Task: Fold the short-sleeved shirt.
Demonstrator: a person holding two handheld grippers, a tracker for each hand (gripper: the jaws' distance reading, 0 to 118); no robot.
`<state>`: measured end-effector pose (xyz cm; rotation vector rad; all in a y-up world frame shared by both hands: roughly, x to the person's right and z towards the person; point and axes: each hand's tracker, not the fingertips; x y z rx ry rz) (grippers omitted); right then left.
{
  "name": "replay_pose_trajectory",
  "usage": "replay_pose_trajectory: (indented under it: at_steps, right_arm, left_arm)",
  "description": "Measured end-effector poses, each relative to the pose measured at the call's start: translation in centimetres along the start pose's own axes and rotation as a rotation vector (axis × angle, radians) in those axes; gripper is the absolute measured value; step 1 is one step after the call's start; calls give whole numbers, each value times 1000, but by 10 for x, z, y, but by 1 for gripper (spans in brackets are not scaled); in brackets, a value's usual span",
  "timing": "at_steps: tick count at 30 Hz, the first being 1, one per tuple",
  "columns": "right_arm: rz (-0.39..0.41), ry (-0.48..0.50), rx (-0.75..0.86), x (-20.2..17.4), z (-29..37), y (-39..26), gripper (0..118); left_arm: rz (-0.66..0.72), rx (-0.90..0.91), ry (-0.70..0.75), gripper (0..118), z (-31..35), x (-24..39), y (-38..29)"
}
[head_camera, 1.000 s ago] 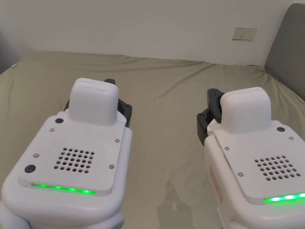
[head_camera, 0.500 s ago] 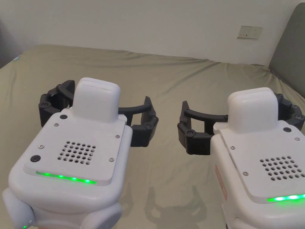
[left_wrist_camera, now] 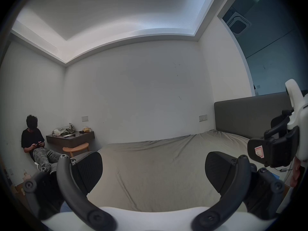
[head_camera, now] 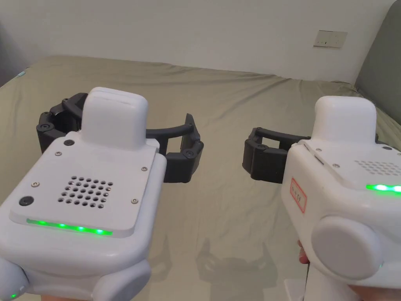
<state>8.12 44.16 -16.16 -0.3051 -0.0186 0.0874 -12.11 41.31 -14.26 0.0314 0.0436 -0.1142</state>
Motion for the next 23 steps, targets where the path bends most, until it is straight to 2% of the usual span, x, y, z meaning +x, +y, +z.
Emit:
replay_pose_trajectory:
  at_steps: [3,8,14,19,23]
  right_arm:
    - [14,7,-60,4,1,7,118]
    - [-30,75,-42,11,5,7,118]
    - [-22,40,-40,7,4,8,118]
    - [4,54,-23,7,-2,1,118]
    - [9,2,-50,4,-9,-4,118]
  left_arm:
    - [-1,11,-1,118,2,2,3]
    - [-4,16,-6,118,2,5,5]
    - [-20,18,-8,118,2,7,6]
    - [-17,17,-10,118,1,9,6]
    - [-17,5,-12,118,-1,10,4]
